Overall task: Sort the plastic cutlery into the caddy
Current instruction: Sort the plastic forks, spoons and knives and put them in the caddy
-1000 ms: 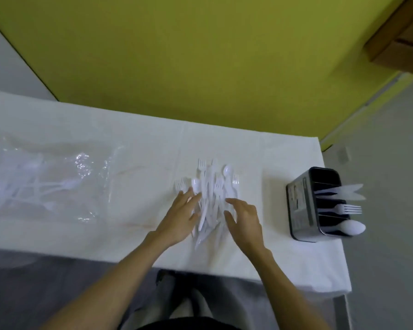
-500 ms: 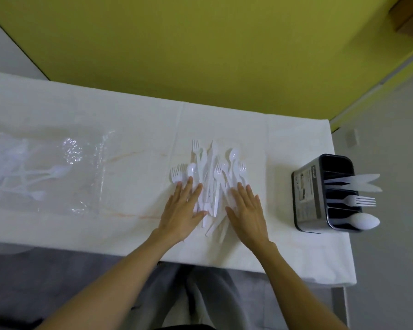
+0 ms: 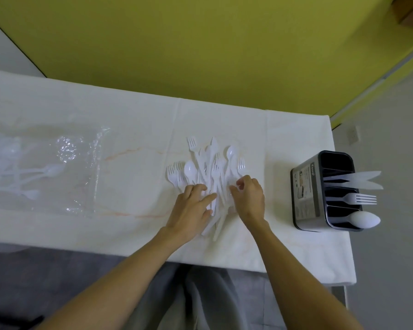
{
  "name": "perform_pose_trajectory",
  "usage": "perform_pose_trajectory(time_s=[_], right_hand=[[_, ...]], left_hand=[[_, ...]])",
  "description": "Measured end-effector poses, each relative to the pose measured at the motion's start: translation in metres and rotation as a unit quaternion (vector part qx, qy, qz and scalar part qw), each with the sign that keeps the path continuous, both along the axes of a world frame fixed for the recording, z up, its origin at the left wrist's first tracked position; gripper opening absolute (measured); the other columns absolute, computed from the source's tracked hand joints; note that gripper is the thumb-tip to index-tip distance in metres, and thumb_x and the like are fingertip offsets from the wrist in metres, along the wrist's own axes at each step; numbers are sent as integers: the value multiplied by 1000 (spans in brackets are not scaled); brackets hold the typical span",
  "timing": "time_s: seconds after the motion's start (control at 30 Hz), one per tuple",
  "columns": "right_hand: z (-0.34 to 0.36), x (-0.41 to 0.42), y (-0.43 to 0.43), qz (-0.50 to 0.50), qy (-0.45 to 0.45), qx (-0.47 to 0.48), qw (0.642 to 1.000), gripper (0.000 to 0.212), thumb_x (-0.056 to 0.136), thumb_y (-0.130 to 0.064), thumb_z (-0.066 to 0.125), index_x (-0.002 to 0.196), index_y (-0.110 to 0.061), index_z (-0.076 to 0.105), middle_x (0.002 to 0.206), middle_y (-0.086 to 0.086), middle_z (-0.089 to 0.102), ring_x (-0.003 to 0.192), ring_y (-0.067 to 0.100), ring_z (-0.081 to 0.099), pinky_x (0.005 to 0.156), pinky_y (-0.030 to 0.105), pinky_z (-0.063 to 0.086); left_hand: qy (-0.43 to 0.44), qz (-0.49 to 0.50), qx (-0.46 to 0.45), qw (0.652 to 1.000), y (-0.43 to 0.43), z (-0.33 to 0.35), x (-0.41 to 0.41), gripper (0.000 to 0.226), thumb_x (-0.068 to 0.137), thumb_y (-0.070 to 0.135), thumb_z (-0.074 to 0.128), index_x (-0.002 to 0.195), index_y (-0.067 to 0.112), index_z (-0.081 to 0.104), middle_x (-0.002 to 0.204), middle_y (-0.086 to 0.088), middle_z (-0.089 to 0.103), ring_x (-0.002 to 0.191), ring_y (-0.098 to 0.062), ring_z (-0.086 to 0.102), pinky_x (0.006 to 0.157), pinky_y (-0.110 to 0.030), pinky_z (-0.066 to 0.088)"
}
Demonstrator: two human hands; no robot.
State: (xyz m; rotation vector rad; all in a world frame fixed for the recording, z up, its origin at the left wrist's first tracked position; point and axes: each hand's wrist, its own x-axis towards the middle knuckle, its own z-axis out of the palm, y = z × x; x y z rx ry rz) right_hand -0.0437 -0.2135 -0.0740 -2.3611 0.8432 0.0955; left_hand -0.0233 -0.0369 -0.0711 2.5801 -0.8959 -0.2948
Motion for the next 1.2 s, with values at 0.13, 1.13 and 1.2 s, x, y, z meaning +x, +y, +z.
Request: perform_pose_trajectory(time_s=[0.13,1.13,1.2], right_hand=[[6,-3,-15,-86,-31,84,992,11,91,-15,58,98,-7,62,88,1,63,82,19,60,62,16,41],[10,-13,-45,-41,74,87,993,16,84,-19,65,82,-7,54,81,13,63,73,33,66,68,40,56],[11,-16,-45,-29,78,94,992,16,83,-18,67,86,-10,53,83,11,63,74,34,67,69,42,59]], left_hand=[[24,18,-7,1000,2,-3,-3,40,91,27,59,131,19,57,131,-4,48,117,-25,43,90,-37,45],[213,385,-194,877,-36,21,59,11,86,18,64,82,8,65,84,-1,66,78,-14,60,63,-15,42],[250,368,-191,875,-34,23,45,10,85,16,65,82,7,64,78,-2,67,74,-15,62,60,-14,42]])
